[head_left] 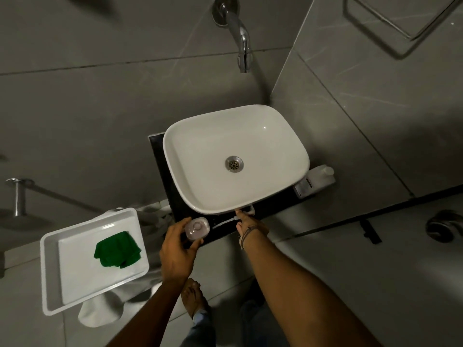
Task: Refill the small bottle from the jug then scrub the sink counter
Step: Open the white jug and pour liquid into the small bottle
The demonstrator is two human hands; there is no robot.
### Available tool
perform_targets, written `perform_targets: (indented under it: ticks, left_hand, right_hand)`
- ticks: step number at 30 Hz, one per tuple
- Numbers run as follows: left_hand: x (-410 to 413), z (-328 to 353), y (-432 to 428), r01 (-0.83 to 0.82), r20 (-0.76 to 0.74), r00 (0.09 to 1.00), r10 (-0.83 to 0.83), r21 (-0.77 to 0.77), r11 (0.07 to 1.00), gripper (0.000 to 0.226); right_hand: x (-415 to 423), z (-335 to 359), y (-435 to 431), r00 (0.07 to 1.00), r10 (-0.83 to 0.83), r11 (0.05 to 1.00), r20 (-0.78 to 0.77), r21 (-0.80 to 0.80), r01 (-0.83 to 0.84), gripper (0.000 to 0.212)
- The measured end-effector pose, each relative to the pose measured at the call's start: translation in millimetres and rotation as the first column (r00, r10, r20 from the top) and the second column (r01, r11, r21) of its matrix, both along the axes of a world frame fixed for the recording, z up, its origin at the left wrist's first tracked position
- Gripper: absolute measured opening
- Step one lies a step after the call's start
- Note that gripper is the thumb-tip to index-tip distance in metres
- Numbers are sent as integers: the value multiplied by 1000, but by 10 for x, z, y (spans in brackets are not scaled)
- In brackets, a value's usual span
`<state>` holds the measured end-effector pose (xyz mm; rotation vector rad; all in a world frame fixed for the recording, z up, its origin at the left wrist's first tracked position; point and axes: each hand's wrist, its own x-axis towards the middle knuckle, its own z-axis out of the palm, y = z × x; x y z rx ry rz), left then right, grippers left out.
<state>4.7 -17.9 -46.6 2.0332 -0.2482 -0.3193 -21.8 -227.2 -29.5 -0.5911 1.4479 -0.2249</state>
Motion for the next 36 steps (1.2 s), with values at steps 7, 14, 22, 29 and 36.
perform_targets:
  ticks: [7, 14, 22, 29, 36]
  left_hand:
    - [4, 21, -9, -10, -26, 1000, 11, 31, 999, 68]
    - [-67, 167, -60, -48, -21, 999, 49, 46, 998, 88]
    - [-786, 288, -363, -78, 134, 989, 55, 170, 982, 78]
    - [-902, 595, -1892, 378, 203, 879, -432, 256, 890, 57]
    - [-600, 845, -3421, 278, 353, 785, -509, 533, 799, 68]
  right_hand:
    - [2, -69, 52, 996, 30, 998, -79, -49, -33, 26]
    - [-111, -109, -37, 988, 144, 987, -52, -62, -147, 13]
    - [-585, 78, -535, 985, 85, 939, -150, -319, -129, 37]
    - [-1016, 419, -1524, 964, 50, 784, -261, -587, -199, 42]
    - [-995, 449, -2179, 934, 163, 632, -317, -693, -345, 12]
